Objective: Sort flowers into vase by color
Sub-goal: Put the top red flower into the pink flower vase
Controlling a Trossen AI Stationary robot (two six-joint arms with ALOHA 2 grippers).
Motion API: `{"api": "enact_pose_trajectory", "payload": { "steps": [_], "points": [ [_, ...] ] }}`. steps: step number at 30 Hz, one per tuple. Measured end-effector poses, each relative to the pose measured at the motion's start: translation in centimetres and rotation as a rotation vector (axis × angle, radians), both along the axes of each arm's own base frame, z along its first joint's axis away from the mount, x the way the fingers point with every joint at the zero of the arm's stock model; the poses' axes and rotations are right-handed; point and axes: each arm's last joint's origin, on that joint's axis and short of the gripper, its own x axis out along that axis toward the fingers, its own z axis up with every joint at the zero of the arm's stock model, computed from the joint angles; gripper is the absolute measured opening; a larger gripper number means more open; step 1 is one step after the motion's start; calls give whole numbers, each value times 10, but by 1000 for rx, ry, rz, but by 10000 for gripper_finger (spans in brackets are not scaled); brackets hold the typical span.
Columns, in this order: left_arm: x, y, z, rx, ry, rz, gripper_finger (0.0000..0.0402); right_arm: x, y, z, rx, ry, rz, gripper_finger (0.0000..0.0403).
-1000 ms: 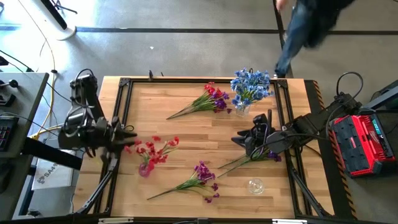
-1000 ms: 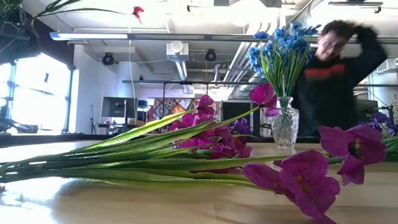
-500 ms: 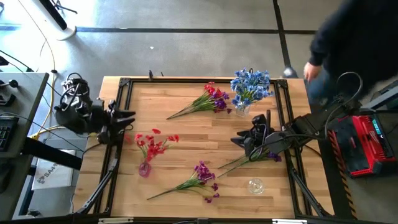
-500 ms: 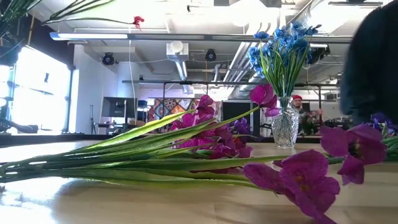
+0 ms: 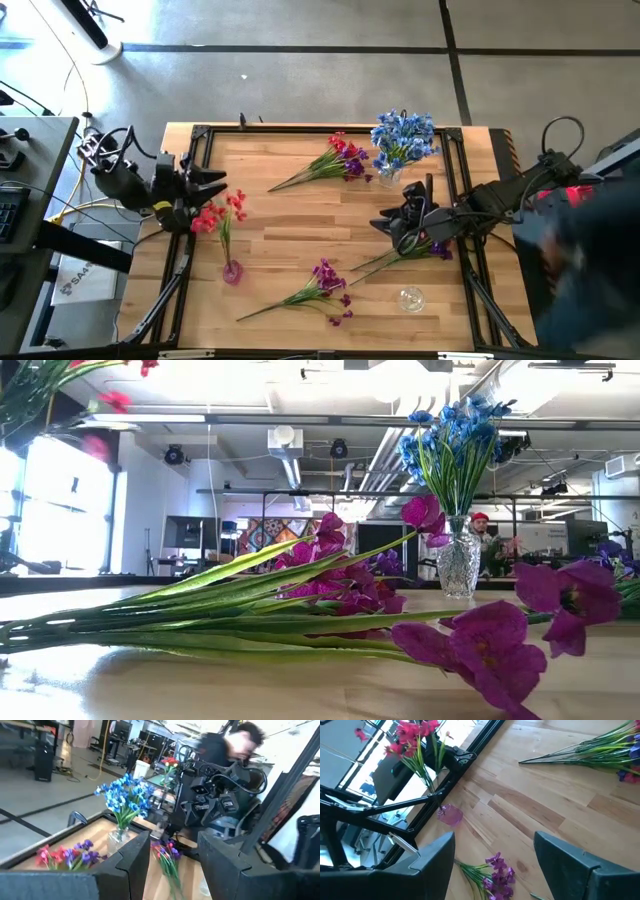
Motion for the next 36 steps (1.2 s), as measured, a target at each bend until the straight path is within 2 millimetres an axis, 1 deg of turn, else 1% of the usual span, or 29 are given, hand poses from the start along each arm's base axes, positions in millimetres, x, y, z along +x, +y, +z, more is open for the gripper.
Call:
{"api": "enact_pose_trajectory", "payload": {
  "steps": [9, 12, 14, 18, 21, 23, 26, 31, 36],
  "points": [
    [24, 0, 45, 127, 31, 62, 154, 1, -2, 0, 6, 8, 12, 258],
    [38, 2, 52, 118, 90, 58, 154, 1, -1, 0, 11, 8, 14, 258],
    [51, 4, 51, 117, 154, 58, 154, 1, -1, 0, 15, 10, 20, 258],
    [82, 11, 42, 89, 280, 31, 154, 1, -1, 0, 16, 11, 22, 258],
    [100, 22, 34, 52, 332, 22, 154, 0, 0, 0, 18, 12, 30, 258],
    [109, 33, 29, 31, 362, 35, 154, -1, 2, 0, 18, 12, 41, 258],
    [121, 53, 19, 2, 436, 53, 154, -2, 6, 0, 28, 9, 48, 258],
    [139, 93, -1, -43, 557, 82, 154, -5, 11, 0, 31, -2, 42, 258],
    [162, 133, -30, -70, 690, 79, 154, -6, 13, 0, 36, -11, 24, 258]
  ]
}}
